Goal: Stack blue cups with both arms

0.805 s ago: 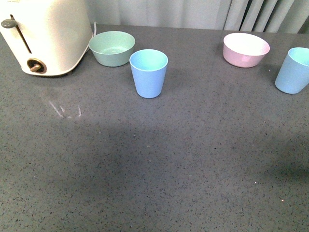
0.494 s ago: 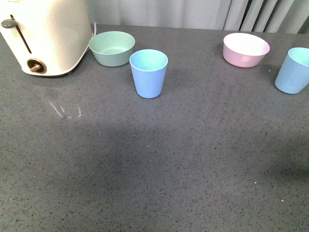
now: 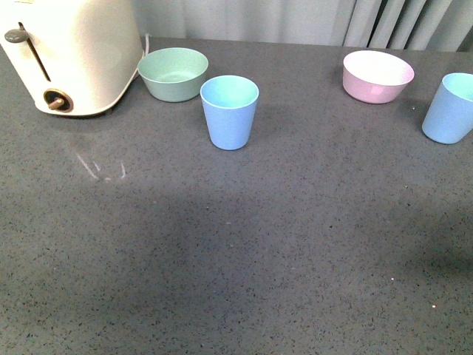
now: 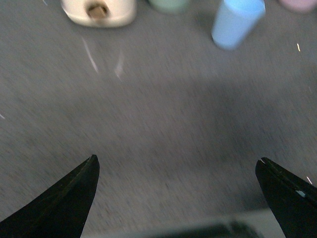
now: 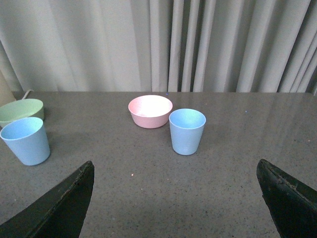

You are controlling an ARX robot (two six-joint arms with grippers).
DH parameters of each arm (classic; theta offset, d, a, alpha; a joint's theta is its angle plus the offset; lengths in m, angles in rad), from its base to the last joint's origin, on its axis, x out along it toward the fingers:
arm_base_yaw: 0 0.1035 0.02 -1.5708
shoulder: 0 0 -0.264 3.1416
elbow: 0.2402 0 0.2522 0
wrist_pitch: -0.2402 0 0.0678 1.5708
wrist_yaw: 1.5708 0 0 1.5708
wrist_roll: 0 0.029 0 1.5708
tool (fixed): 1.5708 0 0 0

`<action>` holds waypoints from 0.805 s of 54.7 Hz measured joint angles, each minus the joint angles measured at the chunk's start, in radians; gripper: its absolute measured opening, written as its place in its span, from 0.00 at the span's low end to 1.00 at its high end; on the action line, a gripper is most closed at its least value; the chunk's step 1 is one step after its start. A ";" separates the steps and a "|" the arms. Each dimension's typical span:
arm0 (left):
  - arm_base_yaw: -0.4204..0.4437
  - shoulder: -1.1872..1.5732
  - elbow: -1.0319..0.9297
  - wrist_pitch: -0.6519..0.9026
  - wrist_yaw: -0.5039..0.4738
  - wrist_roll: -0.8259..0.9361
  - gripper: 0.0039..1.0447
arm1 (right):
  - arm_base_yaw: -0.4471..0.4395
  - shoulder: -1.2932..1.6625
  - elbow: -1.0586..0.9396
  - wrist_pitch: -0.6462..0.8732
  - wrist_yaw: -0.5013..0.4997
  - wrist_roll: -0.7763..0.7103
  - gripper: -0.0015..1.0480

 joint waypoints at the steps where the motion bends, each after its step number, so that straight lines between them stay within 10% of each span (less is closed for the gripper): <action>1: -0.012 0.051 0.015 0.002 0.002 0.000 0.92 | 0.000 0.000 0.000 0.000 0.000 0.000 0.91; 21: -0.173 0.726 0.291 0.365 -0.042 -0.127 0.92 | 0.000 0.000 0.000 0.000 0.002 0.000 0.91; 44: -0.336 1.192 0.669 0.373 -0.112 -0.281 0.92 | 0.000 0.000 0.000 0.000 0.002 0.000 0.91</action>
